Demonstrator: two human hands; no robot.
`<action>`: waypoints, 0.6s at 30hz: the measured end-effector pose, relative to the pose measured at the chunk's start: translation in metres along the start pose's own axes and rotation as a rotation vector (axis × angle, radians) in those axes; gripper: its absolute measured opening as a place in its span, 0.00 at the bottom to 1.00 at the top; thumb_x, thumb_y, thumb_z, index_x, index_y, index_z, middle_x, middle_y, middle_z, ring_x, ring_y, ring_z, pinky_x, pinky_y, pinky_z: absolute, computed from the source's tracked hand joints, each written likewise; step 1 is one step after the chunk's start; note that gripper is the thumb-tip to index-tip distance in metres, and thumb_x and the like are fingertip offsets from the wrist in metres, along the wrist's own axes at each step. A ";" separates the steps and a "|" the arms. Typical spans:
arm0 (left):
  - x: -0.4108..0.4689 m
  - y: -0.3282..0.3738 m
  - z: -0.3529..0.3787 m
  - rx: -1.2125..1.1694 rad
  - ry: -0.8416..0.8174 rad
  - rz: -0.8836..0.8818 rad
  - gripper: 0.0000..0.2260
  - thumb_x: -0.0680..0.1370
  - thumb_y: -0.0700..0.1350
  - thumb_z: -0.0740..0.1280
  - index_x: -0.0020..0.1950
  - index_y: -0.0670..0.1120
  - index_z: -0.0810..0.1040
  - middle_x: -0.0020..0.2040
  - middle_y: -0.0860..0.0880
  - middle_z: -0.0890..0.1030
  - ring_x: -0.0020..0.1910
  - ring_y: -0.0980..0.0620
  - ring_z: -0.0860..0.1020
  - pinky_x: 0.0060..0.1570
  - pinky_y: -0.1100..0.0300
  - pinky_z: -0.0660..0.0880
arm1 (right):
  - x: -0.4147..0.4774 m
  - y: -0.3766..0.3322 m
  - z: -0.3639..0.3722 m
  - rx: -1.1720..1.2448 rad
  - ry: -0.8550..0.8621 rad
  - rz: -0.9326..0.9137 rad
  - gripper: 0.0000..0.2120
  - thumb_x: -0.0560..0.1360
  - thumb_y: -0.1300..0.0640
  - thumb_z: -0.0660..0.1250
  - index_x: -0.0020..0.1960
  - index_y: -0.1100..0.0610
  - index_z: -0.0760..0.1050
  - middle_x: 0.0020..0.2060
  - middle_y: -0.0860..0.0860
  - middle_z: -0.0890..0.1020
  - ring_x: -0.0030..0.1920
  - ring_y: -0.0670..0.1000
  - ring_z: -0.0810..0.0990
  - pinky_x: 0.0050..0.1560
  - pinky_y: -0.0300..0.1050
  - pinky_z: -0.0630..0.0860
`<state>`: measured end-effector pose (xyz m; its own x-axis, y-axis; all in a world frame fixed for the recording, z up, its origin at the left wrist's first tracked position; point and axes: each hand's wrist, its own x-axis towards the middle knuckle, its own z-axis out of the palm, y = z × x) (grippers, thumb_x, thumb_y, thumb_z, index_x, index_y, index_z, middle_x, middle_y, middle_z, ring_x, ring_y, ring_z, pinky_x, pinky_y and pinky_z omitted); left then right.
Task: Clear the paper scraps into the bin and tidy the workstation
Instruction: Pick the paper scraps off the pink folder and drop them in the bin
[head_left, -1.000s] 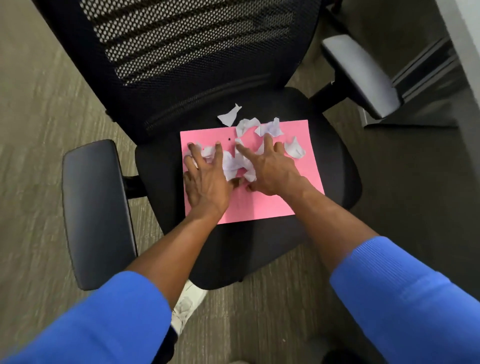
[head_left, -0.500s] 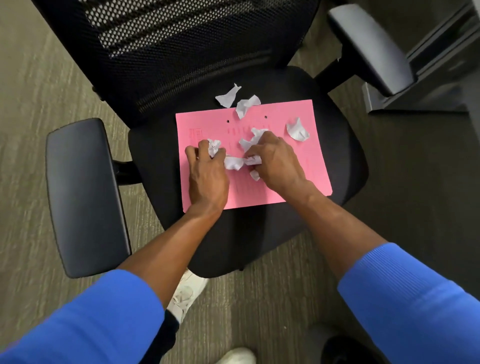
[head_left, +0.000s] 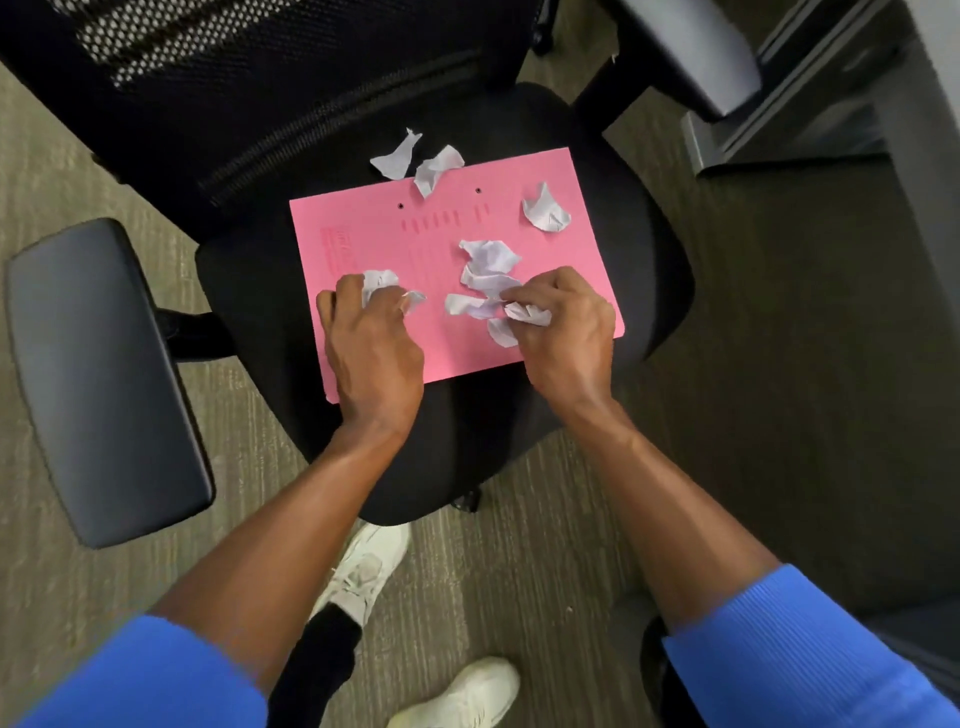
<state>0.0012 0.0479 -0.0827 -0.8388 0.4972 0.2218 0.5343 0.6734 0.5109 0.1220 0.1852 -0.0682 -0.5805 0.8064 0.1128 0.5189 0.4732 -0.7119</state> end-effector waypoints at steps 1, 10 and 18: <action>-0.005 0.004 -0.003 -0.018 0.006 0.016 0.11 0.81 0.34 0.66 0.56 0.43 0.87 0.55 0.42 0.81 0.52 0.40 0.76 0.49 0.63 0.66 | -0.007 0.002 -0.005 0.014 0.018 0.006 0.08 0.71 0.60 0.78 0.50 0.56 0.89 0.44 0.51 0.84 0.41 0.46 0.81 0.42 0.24 0.71; -0.082 0.050 -0.001 -0.191 -0.114 0.143 0.09 0.82 0.36 0.68 0.57 0.42 0.87 0.54 0.44 0.81 0.53 0.42 0.76 0.49 0.57 0.71 | -0.091 0.037 -0.049 0.050 0.161 0.237 0.12 0.71 0.63 0.78 0.52 0.52 0.89 0.47 0.46 0.83 0.45 0.44 0.82 0.48 0.43 0.82; -0.174 0.081 0.026 -0.295 -0.332 0.325 0.08 0.82 0.36 0.69 0.55 0.45 0.87 0.55 0.46 0.81 0.51 0.44 0.75 0.51 0.51 0.75 | -0.212 0.094 -0.077 0.048 0.305 0.489 0.11 0.70 0.62 0.81 0.51 0.53 0.89 0.45 0.46 0.85 0.44 0.39 0.82 0.44 0.26 0.73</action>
<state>0.1931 0.0304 -0.1010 -0.5321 0.8320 0.1572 0.6678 0.2983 0.6820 0.3427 0.0860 -0.1055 -0.0691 0.9965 -0.0478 0.6483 0.0084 -0.7614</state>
